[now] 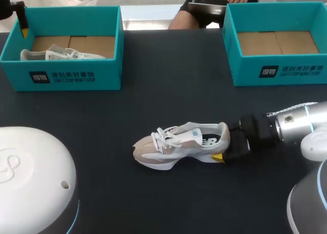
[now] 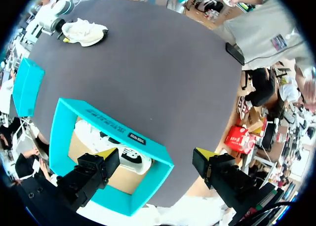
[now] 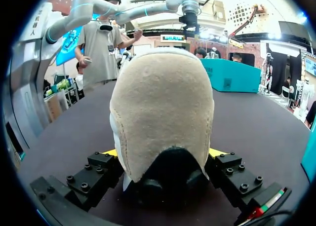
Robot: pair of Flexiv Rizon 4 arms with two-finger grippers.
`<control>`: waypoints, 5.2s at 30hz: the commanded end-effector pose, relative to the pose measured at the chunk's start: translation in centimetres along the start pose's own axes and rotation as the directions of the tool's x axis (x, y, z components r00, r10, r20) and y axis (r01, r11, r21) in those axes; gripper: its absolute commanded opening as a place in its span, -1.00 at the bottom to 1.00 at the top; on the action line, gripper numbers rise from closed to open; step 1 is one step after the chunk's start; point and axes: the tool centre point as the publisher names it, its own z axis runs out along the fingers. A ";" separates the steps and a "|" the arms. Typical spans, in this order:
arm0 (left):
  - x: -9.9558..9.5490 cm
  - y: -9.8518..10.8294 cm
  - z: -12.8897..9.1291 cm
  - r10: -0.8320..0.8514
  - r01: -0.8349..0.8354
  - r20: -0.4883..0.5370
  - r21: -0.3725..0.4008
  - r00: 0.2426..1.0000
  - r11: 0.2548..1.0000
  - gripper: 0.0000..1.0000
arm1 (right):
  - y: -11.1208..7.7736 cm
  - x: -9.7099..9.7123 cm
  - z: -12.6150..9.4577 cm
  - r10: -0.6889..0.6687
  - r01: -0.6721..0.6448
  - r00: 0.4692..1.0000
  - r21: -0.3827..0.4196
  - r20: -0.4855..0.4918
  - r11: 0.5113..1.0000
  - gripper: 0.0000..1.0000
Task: Take the shoe out of the shoebox, open the shoe tongue, remove and reinsert the insole, then place the shoe into the shoebox
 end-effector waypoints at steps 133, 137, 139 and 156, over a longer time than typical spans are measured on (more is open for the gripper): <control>-32.3 -47.1 9.4 -0.470 0.477 0.139 0.023 -0.872 -0.879 1.00 | -0.2 -0.3 0.5 0.001 -0.001 1.000 0.003 0.001 1.000 -1.00; -33.7 -47.3 10.3 -0.462 0.470 0.144 0.026 -0.875 -0.882 1.00 | -0.2 -0.3 0.5 0.001 -0.001 1.000 0.003 0.001 1.000 -1.00; -34.3 -47.3 10.8 -0.457 0.465 0.149 0.021 -0.877 -0.885 1.00 | -0.2 -0.3 0.5 0.001 -0.001 1.000 0.003 0.001 1.000 -1.00; -34.3 -46.6 14.6 -0.403 0.422 0.283 0.005 -0.870 -0.907 1.00 | -0.2 -0.3 0.5 0.001 -0.001 1.000 0.003 0.001 1.000 -1.00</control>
